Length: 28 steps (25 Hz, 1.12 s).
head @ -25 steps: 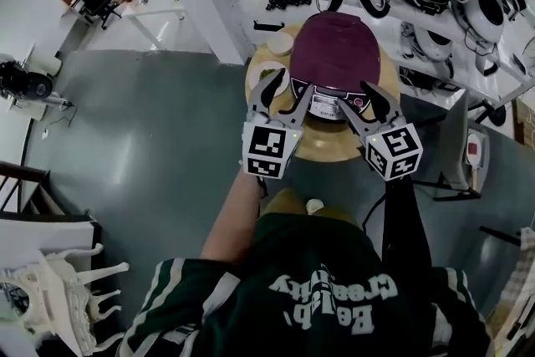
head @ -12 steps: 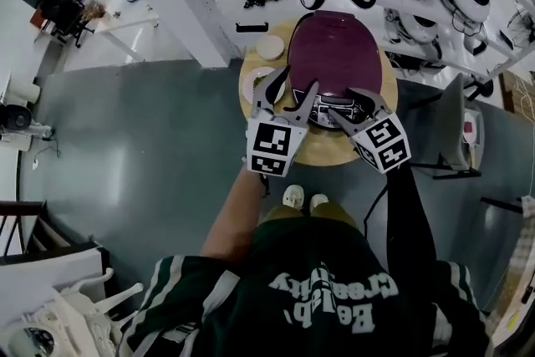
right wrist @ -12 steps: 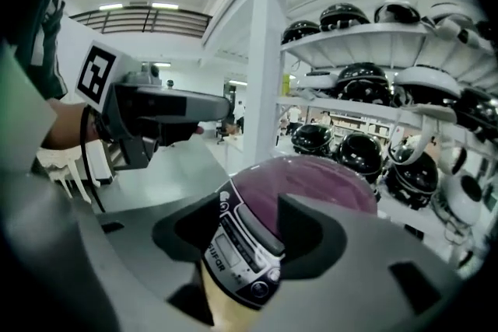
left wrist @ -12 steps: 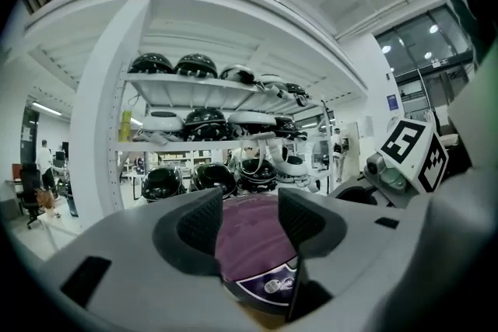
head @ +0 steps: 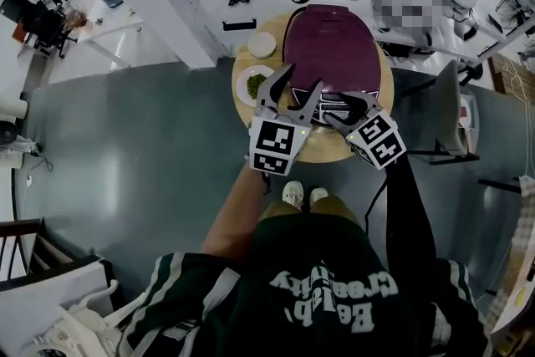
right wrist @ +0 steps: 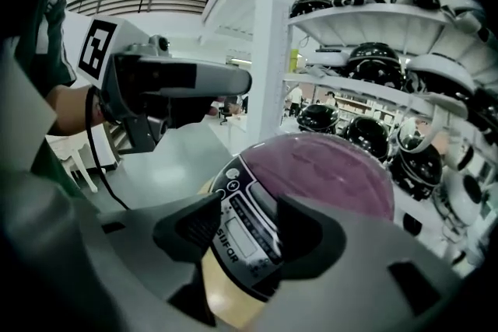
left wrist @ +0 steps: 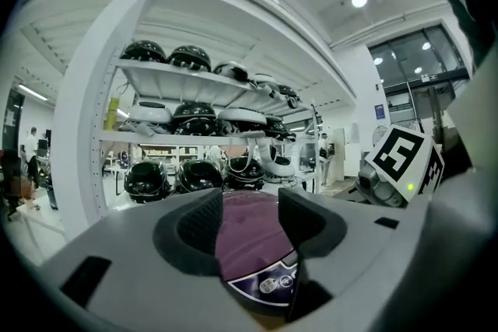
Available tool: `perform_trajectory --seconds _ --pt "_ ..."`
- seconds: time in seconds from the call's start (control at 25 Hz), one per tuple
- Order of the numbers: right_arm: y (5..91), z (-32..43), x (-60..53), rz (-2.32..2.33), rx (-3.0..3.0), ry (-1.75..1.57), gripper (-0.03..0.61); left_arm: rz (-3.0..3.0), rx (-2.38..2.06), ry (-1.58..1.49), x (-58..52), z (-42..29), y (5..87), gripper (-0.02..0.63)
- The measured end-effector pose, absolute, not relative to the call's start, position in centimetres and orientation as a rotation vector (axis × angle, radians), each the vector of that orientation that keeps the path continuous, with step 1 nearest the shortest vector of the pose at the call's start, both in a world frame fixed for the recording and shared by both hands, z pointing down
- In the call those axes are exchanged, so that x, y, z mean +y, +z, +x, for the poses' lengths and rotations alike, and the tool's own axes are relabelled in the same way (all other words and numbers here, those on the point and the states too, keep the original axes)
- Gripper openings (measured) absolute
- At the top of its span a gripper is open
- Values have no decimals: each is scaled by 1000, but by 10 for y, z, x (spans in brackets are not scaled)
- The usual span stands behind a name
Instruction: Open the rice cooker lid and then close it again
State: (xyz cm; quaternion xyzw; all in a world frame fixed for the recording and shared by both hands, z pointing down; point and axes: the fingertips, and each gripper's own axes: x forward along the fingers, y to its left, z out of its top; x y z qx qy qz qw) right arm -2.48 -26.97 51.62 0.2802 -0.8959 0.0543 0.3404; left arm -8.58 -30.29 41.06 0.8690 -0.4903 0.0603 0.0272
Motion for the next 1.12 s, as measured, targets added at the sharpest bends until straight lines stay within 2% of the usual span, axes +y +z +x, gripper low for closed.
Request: perform_trajectory --seconds 0.32,0.72,1.12 --pt "523 -27 -272 751 -2267 64 232 2680 -1475 168 -306 -90 418 213" --pt "522 -23 -274 858 -2325 123 189 2687 -1430 160 -306 -87 425 213" --pt "522 -23 -278 893 -2323 111 186 2690 -1418 152 -311 -87 425 213"
